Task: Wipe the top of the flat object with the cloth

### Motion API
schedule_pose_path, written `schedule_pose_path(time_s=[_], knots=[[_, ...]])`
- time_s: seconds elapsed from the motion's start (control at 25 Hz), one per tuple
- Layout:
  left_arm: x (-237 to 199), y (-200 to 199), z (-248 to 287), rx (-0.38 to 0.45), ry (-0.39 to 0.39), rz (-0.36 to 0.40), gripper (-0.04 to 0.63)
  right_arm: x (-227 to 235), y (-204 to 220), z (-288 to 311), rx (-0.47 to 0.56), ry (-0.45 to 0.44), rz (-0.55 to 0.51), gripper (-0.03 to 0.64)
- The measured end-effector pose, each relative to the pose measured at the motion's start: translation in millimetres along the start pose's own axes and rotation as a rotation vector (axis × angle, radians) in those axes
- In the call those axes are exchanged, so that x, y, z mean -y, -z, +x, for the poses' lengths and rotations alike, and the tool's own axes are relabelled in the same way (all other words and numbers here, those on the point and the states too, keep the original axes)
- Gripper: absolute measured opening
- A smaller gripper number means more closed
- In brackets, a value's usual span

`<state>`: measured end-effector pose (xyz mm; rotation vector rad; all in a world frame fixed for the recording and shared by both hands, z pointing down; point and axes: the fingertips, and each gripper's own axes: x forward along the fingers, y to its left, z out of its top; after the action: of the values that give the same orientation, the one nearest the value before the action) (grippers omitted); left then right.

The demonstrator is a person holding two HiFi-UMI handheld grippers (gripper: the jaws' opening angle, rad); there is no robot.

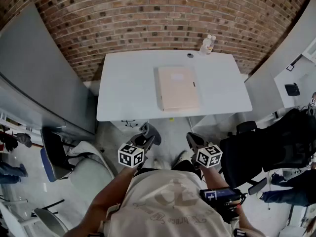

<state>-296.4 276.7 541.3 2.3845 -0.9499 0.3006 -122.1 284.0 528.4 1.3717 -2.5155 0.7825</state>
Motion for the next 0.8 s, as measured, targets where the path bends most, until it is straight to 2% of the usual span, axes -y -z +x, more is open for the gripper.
schedule_pose_path(time_s=[0.28, 0.56, 0.8], knots=[[-9, -8, -13, 0.036, -0.023, -0.007, 0.107, -14, -8, 12, -0.018, -0.037, -0.039, 0.021], [-19, -3, -13, 0.038, -0.04, -0.024, 0.107, -8, -4, 24, -0.02, -0.005, -0.032, 0.021], [-10, -1, 0, 0.021, -0.017, -0.026, 0.107, 6, -6, 18, -0.006, 0.018, 0.001, 0.021]])
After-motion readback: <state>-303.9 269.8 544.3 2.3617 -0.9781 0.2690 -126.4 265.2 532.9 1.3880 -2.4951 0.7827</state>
